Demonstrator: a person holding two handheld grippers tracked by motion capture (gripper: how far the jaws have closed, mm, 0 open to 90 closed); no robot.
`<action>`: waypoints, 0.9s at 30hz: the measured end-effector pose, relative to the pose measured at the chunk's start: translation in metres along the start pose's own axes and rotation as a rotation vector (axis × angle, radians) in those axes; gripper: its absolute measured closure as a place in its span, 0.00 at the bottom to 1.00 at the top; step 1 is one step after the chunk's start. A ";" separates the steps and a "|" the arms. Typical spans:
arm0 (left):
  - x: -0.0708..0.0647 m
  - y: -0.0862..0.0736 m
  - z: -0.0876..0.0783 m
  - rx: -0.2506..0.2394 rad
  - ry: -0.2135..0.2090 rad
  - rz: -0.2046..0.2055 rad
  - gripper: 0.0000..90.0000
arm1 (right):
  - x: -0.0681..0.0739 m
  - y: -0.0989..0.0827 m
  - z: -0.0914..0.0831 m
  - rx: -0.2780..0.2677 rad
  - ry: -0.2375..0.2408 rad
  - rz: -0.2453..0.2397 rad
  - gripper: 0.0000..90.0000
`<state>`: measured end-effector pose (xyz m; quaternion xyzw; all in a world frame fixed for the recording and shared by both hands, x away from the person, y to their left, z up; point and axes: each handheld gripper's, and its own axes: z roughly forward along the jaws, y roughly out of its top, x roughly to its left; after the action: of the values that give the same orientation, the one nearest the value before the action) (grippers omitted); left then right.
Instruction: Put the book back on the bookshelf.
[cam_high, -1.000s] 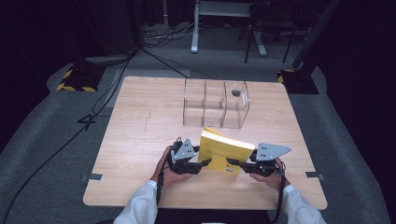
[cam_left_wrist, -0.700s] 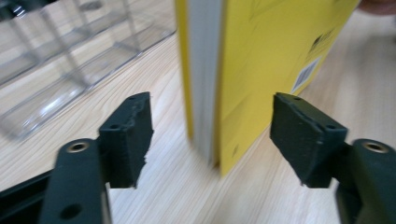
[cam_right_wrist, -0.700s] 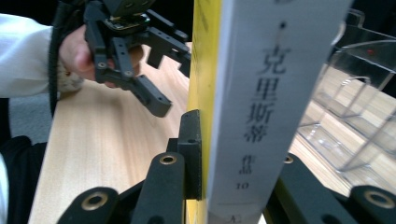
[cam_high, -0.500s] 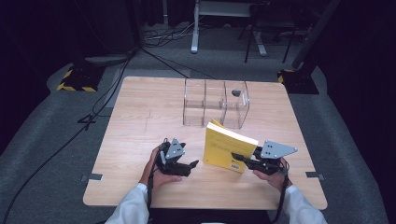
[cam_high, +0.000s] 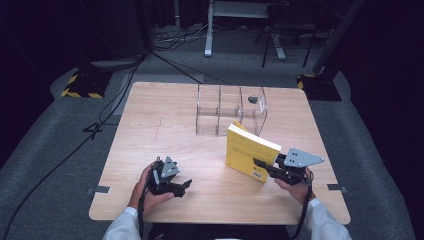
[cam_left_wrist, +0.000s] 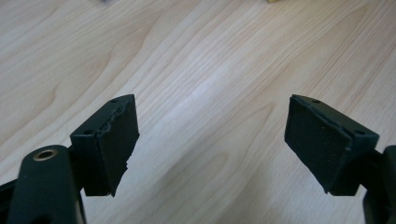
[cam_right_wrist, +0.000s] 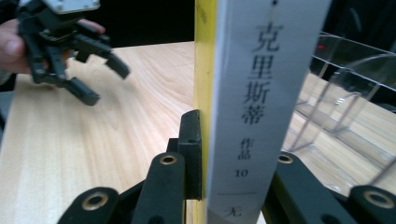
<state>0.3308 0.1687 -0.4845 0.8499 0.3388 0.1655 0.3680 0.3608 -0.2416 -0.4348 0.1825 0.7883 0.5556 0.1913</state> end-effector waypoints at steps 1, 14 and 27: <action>0.002 -0.003 -0.001 -0.001 -0.008 -0.005 0.20 | -0.001 0.000 -0.001 -0.003 -0.006 0.002 0.85; 0.020 -0.025 -0.005 0.041 0.004 -0.113 0.19 | -0.017 0.005 -0.016 -0.028 -0.158 0.032 0.85; 0.017 -0.029 -0.002 0.073 0.005 -0.062 0.17 | -0.026 0.021 -0.023 -0.060 -0.288 0.062 0.85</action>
<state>0.3287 0.1960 -0.5042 0.8513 0.3718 0.1436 0.3411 0.3728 -0.2664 -0.4057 0.2787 0.7297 0.5526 0.2906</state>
